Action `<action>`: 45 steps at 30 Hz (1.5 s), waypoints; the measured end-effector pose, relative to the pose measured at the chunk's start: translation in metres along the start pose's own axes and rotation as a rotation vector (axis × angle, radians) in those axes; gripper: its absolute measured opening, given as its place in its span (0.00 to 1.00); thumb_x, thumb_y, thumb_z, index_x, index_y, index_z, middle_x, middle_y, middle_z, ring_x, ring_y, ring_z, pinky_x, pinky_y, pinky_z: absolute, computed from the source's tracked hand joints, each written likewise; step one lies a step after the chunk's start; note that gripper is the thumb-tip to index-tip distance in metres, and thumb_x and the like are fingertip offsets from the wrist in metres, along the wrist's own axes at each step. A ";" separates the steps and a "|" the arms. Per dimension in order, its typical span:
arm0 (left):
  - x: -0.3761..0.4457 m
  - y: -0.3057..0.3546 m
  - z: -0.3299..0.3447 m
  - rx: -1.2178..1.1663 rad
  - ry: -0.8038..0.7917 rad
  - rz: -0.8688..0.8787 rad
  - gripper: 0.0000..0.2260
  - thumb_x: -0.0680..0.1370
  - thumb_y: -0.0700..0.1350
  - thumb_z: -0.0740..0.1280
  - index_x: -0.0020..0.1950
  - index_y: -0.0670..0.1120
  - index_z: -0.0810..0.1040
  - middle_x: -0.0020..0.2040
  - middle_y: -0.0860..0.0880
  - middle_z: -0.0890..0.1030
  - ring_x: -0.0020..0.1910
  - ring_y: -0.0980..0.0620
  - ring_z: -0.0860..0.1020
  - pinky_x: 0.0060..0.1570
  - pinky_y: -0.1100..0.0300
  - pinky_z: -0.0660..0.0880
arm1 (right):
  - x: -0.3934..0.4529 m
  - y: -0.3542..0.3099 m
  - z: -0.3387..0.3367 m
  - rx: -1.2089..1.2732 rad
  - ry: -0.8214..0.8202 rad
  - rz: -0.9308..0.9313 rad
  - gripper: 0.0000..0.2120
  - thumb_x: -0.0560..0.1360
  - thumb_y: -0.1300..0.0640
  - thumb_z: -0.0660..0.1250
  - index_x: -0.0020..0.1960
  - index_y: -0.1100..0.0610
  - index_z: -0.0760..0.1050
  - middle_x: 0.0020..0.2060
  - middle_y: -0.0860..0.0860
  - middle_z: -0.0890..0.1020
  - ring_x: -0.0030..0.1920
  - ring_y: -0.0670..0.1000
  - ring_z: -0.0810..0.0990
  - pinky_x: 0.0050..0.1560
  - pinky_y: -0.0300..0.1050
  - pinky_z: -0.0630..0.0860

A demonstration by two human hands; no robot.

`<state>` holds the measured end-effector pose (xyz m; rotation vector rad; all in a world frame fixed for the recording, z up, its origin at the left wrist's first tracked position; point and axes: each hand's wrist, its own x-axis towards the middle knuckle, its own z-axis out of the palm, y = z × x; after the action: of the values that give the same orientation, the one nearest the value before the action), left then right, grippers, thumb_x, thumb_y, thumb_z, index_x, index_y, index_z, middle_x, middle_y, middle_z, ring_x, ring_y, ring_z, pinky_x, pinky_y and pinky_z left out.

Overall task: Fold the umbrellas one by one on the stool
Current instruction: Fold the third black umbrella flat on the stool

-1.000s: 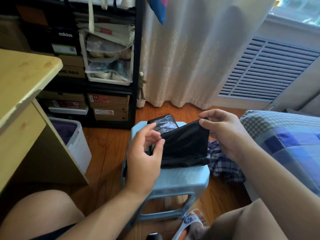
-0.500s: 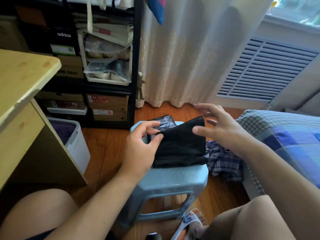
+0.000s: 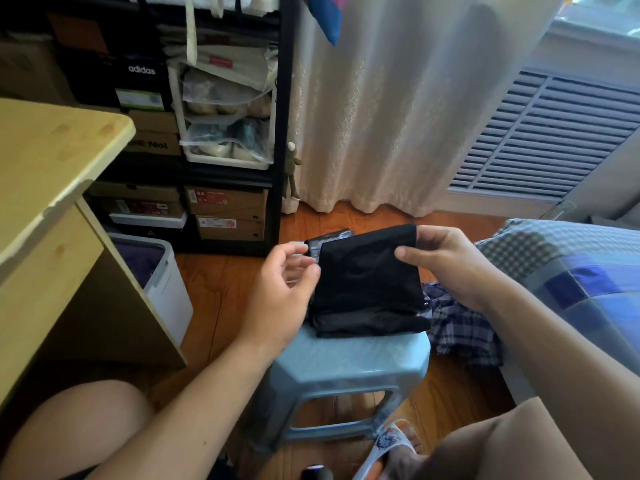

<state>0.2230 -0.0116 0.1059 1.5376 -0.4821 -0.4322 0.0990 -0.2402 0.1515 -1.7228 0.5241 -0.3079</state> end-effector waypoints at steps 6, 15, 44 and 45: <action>0.001 0.007 0.008 -0.001 0.055 0.057 0.14 0.77 0.37 0.73 0.58 0.51 0.77 0.48 0.50 0.82 0.45 0.57 0.82 0.45 0.72 0.76 | -0.003 -0.002 0.000 -0.027 -0.016 -0.001 0.11 0.76 0.67 0.71 0.57 0.62 0.83 0.53 0.57 0.87 0.56 0.56 0.86 0.57 0.46 0.81; -0.016 0.010 0.018 0.080 0.163 0.219 0.16 0.77 0.38 0.75 0.58 0.57 0.78 0.45 0.54 0.83 0.47 0.60 0.82 0.47 0.72 0.75 | -0.005 -0.008 0.001 -0.046 -0.025 0.002 0.10 0.77 0.66 0.71 0.57 0.60 0.84 0.53 0.56 0.87 0.56 0.56 0.86 0.60 0.51 0.79; 0.069 -0.023 0.009 -0.004 -0.119 -0.052 0.04 0.78 0.41 0.73 0.52 0.44 0.84 0.50 0.46 0.87 0.53 0.47 0.84 0.57 0.49 0.81 | 0.031 -0.016 0.009 -0.136 0.096 -0.002 0.09 0.81 0.57 0.70 0.43 0.52 0.85 0.42 0.50 0.87 0.47 0.50 0.85 0.58 0.55 0.82; 0.078 -0.029 0.013 -0.035 -0.047 -0.109 0.03 0.78 0.42 0.73 0.50 0.44 0.84 0.49 0.44 0.87 0.52 0.44 0.84 0.56 0.47 0.81 | 0.036 -0.012 0.006 -0.139 0.152 -0.004 0.07 0.81 0.56 0.70 0.45 0.52 0.84 0.43 0.50 0.86 0.47 0.50 0.84 0.60 0.56 0.82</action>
<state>0.2818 -0.0646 0.0786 1.5273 -0.4265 -0.5593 0.1354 -0.2514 0.1589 -1.8445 0.6658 -0.4155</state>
